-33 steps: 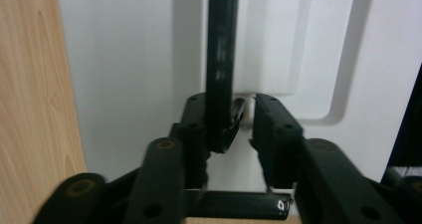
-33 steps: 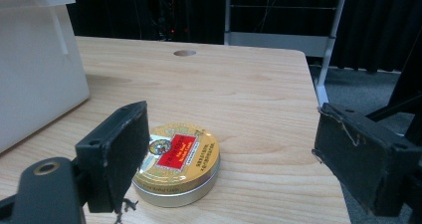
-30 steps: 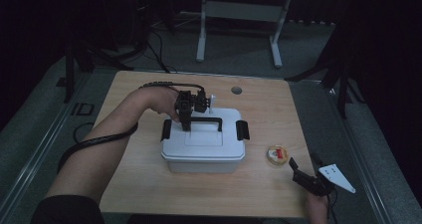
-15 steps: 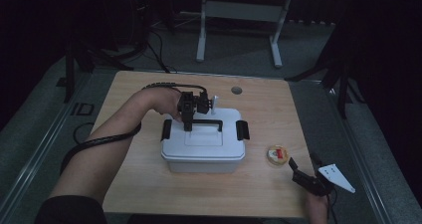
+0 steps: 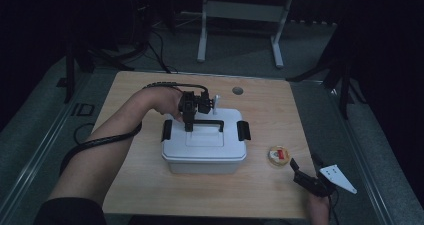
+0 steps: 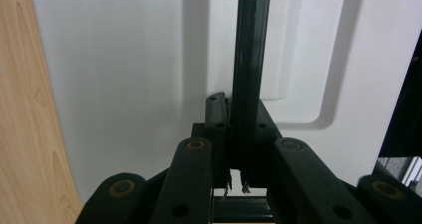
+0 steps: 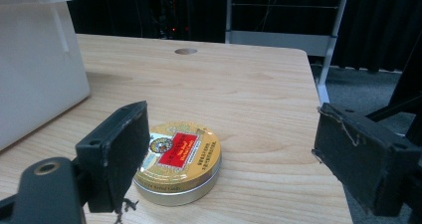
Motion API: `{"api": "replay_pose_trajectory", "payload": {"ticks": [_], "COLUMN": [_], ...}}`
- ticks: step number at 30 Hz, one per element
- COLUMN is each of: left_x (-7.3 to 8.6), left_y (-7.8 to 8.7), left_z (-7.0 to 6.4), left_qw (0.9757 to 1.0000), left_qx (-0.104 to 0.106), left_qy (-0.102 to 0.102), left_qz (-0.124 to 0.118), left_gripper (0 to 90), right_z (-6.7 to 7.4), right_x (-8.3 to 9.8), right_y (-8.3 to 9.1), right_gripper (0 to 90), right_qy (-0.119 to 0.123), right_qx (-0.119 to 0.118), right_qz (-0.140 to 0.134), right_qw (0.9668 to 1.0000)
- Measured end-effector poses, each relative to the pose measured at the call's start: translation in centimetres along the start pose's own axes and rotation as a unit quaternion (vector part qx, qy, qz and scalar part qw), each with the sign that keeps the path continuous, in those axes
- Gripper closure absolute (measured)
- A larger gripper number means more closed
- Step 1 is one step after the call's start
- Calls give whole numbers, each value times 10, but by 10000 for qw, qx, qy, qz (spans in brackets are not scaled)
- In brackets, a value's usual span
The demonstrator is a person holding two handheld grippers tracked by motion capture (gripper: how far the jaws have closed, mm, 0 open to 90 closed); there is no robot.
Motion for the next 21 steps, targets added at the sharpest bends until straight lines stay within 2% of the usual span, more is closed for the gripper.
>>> {"api": "replay_pose_trajectory", "payload": {"ticks": [11, 21], "left_x": [11, 30], "left_y": [17, 32], "left_z": [-3, -6], "left_qw": [9998, 9993], "left_qx": [-95, -173], "left_qy": [90, 219], "left_qz": [-152, -237], "left_gripper": [834, 834], "right_z": [0, 0], "right_x": [0, 0], "right_y": [0, 0], "right_gripper": [139, 139], "right_qy": [5, 8], "right_qx": [3, 7], "right_qz": [5, 15], "right_qw": [10000, 10000]}}
Point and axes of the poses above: each handheld gripper's, and its own axes: y roughly backward along the jaws, x roughly out of its underside, z roughly to its left, the point moved 5 cm from there along -y, roughly forward along the jaws, and after that the axes turned 11 degrees about z, right-handed, at the moved point
